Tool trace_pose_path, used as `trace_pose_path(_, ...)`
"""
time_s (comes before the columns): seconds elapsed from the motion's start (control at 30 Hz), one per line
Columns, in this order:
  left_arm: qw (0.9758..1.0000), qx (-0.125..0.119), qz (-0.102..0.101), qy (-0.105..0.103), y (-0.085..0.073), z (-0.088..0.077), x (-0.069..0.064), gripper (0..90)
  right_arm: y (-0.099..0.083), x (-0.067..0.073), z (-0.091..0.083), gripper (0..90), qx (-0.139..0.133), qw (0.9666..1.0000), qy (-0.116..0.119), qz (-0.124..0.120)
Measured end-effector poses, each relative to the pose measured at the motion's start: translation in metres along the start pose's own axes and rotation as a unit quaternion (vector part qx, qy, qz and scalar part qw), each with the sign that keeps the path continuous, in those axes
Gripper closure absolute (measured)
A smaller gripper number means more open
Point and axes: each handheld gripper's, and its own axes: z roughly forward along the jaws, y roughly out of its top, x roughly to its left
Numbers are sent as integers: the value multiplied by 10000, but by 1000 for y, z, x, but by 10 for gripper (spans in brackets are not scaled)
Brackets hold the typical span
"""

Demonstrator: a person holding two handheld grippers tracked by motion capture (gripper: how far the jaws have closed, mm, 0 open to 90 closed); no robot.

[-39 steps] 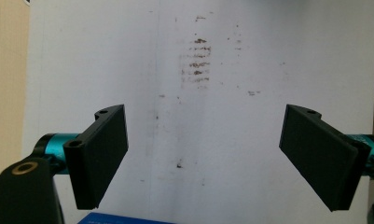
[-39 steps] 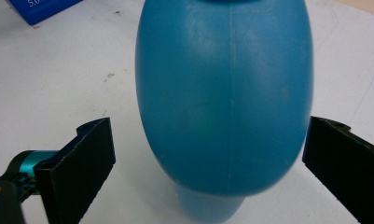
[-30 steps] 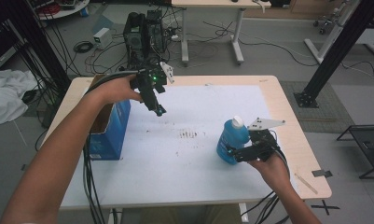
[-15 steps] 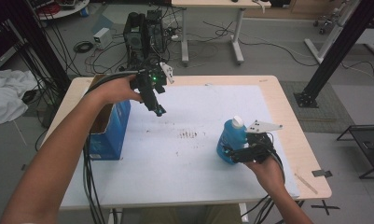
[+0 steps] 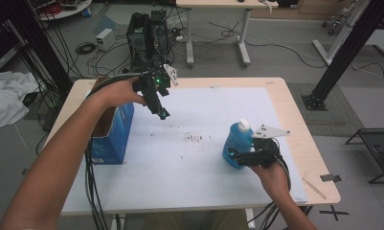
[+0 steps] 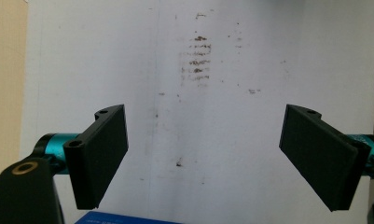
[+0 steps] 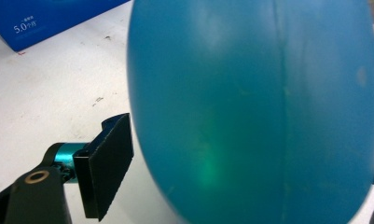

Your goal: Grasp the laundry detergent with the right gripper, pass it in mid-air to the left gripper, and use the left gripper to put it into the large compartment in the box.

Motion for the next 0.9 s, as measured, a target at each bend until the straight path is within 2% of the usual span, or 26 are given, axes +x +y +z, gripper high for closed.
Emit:
trace_pose_path(0.07,10000,5,1,3,0,0,0,154,0,-1,0,157,-7,10000,22,-27)
trace_pose_path(0.1,10000,5,3,5,0,0,0,154,-1,0,0,157,12,10000,-10,62)
trace_pose_path(0.13,10000,-1,7,1,0,0,0,154,0,0,0,158,-28,10000,-6,-17)
trace_pose_path(0.23,10000,10,4,-5,-1,0,0,154,0,0,1,163,-28,10000,-15,-6)
trace_pose_path(0.3,10000,9,6,-1,-1,0,0,154,-1,-1,0,204,-34,10000,1,5)
trace_pose_path(0.47,10000,12,4,0,-1,0,0,154,-3,-1,0,213,-2,10000,-33,68)
trace_pose_path(0.5,10000,14,5,2,-1,0,0,154,-3,-1,1,258,-44,10000,-46,51)
trace_pose_path(0.53,10000,15,2,-5,-1,0,0,154,-3,3,-2,272,88,9995,65,293)
trace_pose_path(0.57,10000,15,7,1,-1,0,0,154,-3,3,-2,273,60,9996,63,257)
trace_pose_path(0.6,10000,13,5,3,-1,0,0,154,-3,4,-2,273,116,9993,89,336)
trace_pose_path(0.7,10000,15,-8,-11,-1,0,0,154,-3,4,-1,311,47,9997,84,228)
trace_pose_path(0.83,10000,15,-17,-16,-1,1,0,154,-4,4,-1,325,30,9997,50,244)
trace_pose_path(0.9,10000,7,-7,-18,0,1,0,154,-4,3,0,333,-22,9999,16,169)
